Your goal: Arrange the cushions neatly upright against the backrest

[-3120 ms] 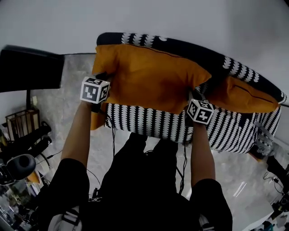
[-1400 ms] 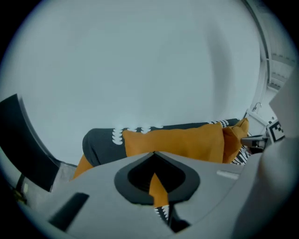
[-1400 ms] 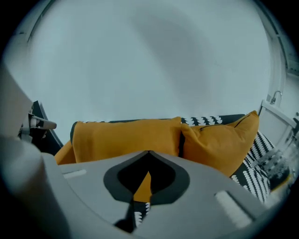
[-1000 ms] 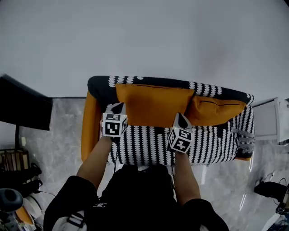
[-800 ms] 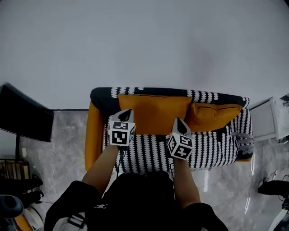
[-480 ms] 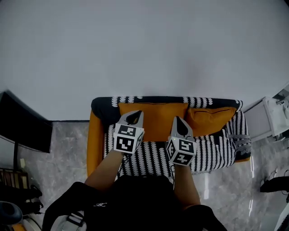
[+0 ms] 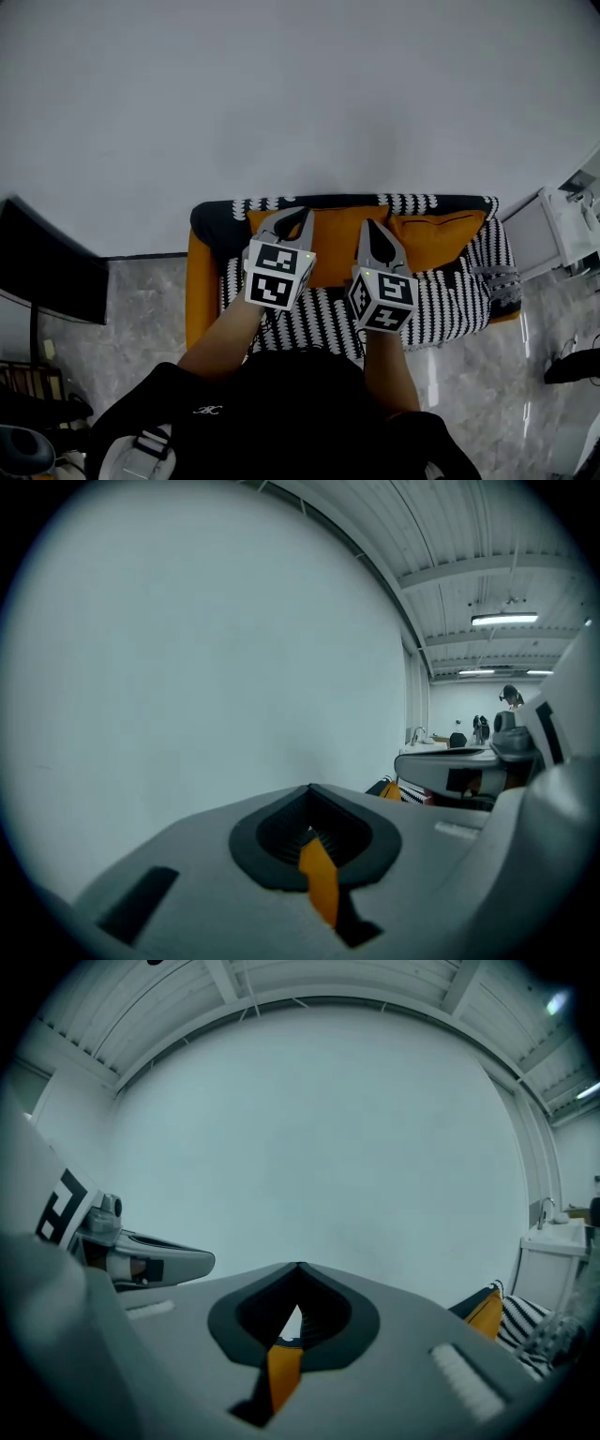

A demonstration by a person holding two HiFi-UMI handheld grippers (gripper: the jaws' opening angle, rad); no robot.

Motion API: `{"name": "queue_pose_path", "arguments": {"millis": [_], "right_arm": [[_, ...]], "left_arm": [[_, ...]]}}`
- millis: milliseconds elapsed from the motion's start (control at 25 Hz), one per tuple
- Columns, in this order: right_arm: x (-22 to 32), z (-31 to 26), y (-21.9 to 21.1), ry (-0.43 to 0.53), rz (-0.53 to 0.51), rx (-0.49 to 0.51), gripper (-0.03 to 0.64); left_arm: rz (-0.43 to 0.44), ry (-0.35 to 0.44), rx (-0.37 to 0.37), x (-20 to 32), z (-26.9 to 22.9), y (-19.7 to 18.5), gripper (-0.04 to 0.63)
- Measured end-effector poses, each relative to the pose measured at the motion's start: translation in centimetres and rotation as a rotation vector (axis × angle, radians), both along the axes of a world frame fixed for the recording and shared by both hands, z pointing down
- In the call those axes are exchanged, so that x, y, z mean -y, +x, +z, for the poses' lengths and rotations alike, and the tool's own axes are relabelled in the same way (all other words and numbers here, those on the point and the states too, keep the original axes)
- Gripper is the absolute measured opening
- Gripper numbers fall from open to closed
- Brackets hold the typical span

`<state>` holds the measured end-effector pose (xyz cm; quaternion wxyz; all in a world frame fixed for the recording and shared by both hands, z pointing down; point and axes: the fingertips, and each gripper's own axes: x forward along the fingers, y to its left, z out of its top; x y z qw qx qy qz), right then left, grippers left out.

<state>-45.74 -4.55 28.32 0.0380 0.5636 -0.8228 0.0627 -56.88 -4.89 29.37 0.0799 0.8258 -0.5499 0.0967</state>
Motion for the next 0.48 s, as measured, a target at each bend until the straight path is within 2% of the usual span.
{"name": "queue_pose_path", "arguments": {"millis": [480], "right_arm": [[-0.13,0.62,0.16,-0.014,0.009,-0.008,0.005]], "left_arm": [[0.041,-0.033,-0.032,0.07,1.00,0.59,0.009]]}}
